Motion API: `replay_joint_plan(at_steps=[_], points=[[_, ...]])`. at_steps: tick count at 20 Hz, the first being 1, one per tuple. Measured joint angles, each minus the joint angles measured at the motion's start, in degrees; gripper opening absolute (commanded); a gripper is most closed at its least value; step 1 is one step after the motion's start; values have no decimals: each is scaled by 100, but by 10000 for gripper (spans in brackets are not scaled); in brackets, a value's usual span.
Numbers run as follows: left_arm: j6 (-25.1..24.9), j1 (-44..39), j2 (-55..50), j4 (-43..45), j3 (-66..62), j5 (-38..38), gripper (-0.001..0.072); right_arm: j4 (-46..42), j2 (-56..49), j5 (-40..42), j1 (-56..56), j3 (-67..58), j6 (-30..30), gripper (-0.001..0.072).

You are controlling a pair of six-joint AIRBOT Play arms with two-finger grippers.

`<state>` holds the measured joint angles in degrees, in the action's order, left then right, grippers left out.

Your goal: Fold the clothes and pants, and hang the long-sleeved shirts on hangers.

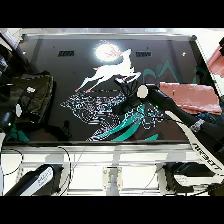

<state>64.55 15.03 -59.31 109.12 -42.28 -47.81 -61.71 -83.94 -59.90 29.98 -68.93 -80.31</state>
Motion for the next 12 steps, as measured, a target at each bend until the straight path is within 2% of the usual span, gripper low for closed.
replay_joint_plan(at_steps=[3,6,9,11,12], points=[[-28,0,-142,90,0,55,584,-2,0,20,0,0,-2,27],[177,0,-376,455,0,103,583,0,0,26,0,0,-2,26],[472,0,-549,848,-2,142,488,-2,0,37,0,0,-2,26],[603,0,-592,1010,-7,199,386,-2,0,37,0,0,-2,26],[643,0,-603,1067,-7,225,362,0,0,35,0,0,0,26]])
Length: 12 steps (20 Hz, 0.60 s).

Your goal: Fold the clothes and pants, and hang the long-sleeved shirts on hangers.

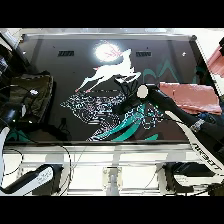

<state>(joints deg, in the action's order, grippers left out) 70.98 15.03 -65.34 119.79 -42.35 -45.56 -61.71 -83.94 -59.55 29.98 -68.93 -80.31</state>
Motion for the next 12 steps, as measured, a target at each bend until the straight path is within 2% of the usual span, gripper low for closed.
replay_joint_plan(at_steps=[10,12], points=[[140,0,-140,157,-4,295,356,0,0,2,0,0,-2,26],[245,0,-256,153,-4,354,85,7,0,2,0,0,-2,27]])
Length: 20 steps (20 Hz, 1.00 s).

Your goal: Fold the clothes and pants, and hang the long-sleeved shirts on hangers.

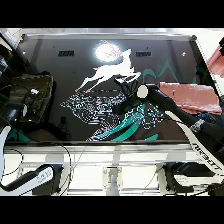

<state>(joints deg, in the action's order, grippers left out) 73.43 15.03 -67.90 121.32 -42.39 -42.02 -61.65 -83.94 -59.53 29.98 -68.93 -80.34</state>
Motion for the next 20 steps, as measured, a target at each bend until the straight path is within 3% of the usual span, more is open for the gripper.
replay_joint_plan(at_steps=[8,9,13,16,20], points=[[83,-4,195,-192,-378,-205,61,-4,2,-109,0,-114,2,27],[-127,-4,315,-396,-610,-396,60,-52,7,-186,0,-192,9,52],[-1493,-122,774,-2356,-2267,-1764,60,-330,55,-730,0,-728,225,357],[-1941,-581,824,-3729,-3790,-2828,60,-481,280,-1141,0,-1145,612,489],[-1871,-1683,564,-4594,-5510,-4039,60,-671,955,-1416,0,-1405,1416,504]])
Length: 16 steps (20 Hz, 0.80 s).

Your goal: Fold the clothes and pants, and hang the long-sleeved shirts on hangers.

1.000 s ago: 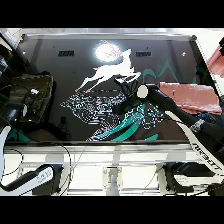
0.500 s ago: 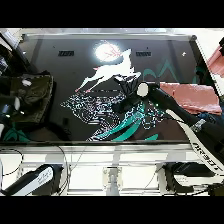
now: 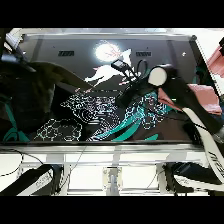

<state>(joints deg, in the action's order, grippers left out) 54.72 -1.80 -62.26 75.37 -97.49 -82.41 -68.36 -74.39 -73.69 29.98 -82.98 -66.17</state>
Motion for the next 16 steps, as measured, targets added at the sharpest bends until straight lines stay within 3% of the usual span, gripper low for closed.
replay_joint_plan(at_steps=[3,7,12,16], points=[[413,-782,-254,-175,-612,-192,60,-55,514,-101,0,-63,361,553],[1097,-1471,-658,35,-881,76,60,83,848,-291,50,-87,321,552],[1591,-1967,-1088,490,-962,247,60,-94,938,55,702,-94,-177,553],[1786,-2120,-1222,809,-977,291,61,-579,841,525,1119,-92,-1058,553]])
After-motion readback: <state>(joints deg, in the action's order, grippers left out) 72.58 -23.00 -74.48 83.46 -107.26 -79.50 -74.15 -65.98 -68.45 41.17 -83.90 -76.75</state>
